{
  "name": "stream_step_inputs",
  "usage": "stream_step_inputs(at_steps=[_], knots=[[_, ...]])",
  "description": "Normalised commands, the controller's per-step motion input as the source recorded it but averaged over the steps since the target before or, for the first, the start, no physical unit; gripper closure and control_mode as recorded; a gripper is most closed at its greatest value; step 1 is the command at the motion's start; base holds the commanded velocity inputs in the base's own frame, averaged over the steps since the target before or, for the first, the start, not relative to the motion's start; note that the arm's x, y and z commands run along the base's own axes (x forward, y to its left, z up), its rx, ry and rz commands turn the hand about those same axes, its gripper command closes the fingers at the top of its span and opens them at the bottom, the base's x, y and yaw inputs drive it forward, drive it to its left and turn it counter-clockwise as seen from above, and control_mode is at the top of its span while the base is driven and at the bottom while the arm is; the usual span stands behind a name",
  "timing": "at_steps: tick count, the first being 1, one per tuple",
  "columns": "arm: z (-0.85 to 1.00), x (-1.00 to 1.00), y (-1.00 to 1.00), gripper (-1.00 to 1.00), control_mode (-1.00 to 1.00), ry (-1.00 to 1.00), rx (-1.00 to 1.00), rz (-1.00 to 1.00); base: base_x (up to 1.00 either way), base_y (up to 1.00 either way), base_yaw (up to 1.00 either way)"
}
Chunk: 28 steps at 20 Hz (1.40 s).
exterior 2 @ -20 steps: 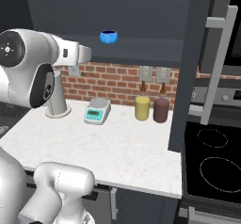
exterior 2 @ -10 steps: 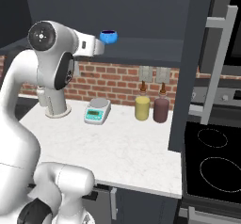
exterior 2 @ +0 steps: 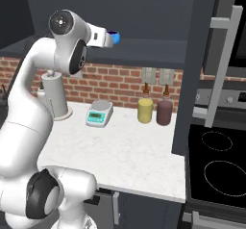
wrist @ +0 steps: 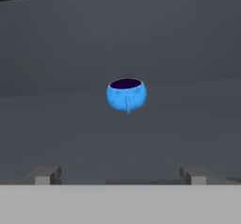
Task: Gather all objects into one cabinet and sort the glasses and bowls to opposite sides.
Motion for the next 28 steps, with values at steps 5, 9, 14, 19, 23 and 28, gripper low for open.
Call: stream_step_inputs(at_steps=[5,9,14,19,23,28], knots=[[0.00,0.69,0.00,-1.00,-1.00,0.09,0.00,0.00,0.00,0.00,0.00],[-0.04,0.60,0.00,-1.00,-1.00,0.06,0.00,0.00,0.00,0.00,0.00],[-0.33,0.28,0.00,-1.00,-1.00,0.00,-0.01,0.00,0.00,0.00,0.00],[-0.42,0.00,-0.01,-1.00,-1.00,-0.09,-0.03,0.00,0.00,0.00,0.00],[-0.14,0.00,-0.01,-1.00,-1.00,-0.05,0.00,0.00,0.00,0.00,0.00],[0.00,0.17,-0.12,-1.00,-1.00,0.00,0.00,0.00,0.00,0.00,0.00]])
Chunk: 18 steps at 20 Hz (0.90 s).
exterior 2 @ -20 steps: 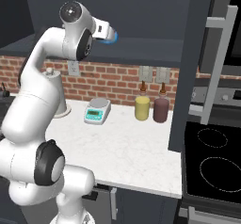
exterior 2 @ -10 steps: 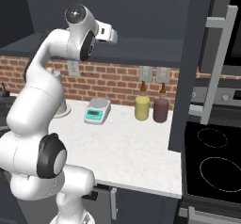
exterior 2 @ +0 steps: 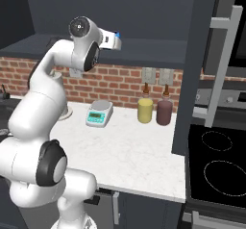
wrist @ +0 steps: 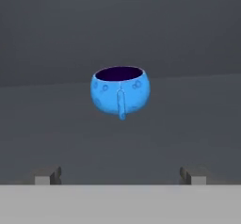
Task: Gather all objects into one cabinet and sort the glasses and bowls to opposite sides.
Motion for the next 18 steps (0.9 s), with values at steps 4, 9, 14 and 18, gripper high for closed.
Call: stream_step_inputs(at_steps=[4,9,14,18], knots=[[0.00,0.13,-0.19,-1.00,-1.00,0.00,0.00,0.00,0.00,0.00,0.00],[0.10,0.20,-0.03,-1.00,-1.00,0.03,0.00,0.00,0.00,0.00,0.00],[0.13,0.21,0.00,-1.00,-1.00,0.03,0.00,0.00,0.00,0.00,0.00],[0.07,0.14,0.00,-1.00,-1.00,0.02,0.00,0.00,0.00,0.00,0.00]])
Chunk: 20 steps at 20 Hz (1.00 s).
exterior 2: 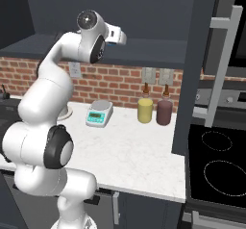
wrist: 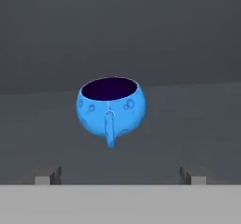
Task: Gather all objects into one cabinet and sort the glasses and bowls to opposite sides.
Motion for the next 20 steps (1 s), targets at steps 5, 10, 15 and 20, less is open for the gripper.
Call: stream_step_inputs(at_steps=[5,10,15,20], knots=[[0.05,0.11,0.00,-1.00,-1.00,0.05,0.00,0.00,0.00,0.00,0.00],[0.00,0.12,0.00,-1.00,-1.00,0.03,0.00,0.00,0.00,0.00,0.00],[0.00,0.31,0.07,-1.00,-1.00,0.01,0.00,0.00,0.00,0.00,0.00],[-0.01,0.38,0.06,-1.00,-1.00,0.00,0.00,0.00,0.00,0.00,0.00]])
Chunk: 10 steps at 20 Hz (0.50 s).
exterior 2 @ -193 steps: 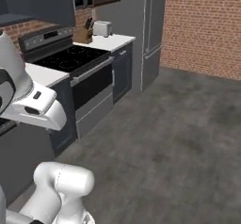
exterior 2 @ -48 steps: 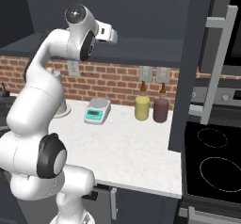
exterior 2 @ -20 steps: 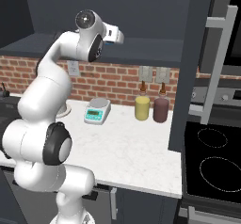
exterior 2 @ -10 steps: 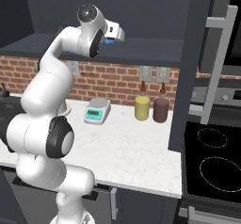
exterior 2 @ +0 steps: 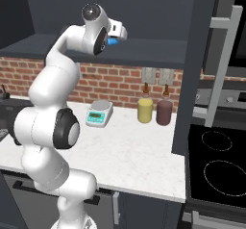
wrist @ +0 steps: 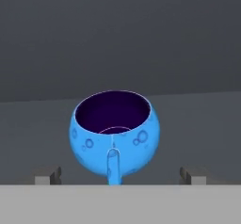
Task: Gather all objects into one cabinet and sort the glasses and bowls to opposite sides.
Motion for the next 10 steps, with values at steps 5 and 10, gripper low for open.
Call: stream_step_inputs(at_steps=[5,10], knots=[[-0.03,0.19,0.01,-1.00,-1.00,0.00,0.00,0.00,0.00,0.00,0.00],[-0.15,0.01,0.00,-1.00,-1.00,0.00,0.00,0.00,0.00,0.00,0.00]])
